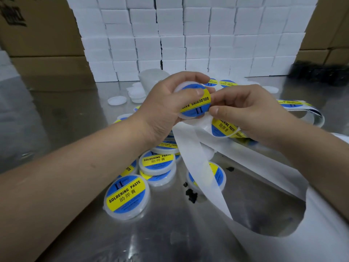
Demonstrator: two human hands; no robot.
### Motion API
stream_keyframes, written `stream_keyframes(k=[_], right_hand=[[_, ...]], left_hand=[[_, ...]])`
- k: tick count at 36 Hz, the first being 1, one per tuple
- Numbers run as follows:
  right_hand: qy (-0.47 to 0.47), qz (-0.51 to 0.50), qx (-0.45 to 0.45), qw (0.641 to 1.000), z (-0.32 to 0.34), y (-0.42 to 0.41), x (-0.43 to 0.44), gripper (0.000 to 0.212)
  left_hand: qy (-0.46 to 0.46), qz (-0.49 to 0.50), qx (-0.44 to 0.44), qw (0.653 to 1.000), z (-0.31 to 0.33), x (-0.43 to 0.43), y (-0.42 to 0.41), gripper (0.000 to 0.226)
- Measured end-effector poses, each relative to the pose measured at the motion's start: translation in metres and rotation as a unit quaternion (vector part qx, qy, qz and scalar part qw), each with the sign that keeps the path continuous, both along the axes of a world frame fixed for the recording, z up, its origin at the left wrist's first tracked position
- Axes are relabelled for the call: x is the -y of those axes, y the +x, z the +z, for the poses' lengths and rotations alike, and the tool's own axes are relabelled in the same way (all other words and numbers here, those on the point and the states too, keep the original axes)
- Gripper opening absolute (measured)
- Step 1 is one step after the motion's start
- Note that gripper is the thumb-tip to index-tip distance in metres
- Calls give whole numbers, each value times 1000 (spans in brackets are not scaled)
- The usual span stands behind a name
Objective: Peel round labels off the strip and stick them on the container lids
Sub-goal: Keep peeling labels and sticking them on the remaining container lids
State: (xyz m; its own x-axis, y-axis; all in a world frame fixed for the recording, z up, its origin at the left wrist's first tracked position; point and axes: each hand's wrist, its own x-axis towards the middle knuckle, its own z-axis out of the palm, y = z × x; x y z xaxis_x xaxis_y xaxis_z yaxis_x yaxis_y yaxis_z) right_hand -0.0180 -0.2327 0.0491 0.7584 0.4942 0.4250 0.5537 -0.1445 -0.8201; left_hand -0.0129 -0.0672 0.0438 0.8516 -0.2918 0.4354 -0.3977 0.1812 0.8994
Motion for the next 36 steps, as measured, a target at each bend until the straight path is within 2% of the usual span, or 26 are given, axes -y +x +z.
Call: stream_keyframes(k=[9,25,30,36], right_hand=[[4,3,0,1000,-1,0,0,37],[9,2,-16,1000,-1,-1,-1,45],[5,-13,-20,1000,-1,-3,-2,34],[-20,-52,-6,998,-2,-2,-2,34]], left_hand=[[37,37,49,997,-3,1,-1,19],[65,62,66,994,-1,0,-2,19],[65,68,65,993,-2,1,-3,19],[97,106,94,985,-1,2,-4,28]])
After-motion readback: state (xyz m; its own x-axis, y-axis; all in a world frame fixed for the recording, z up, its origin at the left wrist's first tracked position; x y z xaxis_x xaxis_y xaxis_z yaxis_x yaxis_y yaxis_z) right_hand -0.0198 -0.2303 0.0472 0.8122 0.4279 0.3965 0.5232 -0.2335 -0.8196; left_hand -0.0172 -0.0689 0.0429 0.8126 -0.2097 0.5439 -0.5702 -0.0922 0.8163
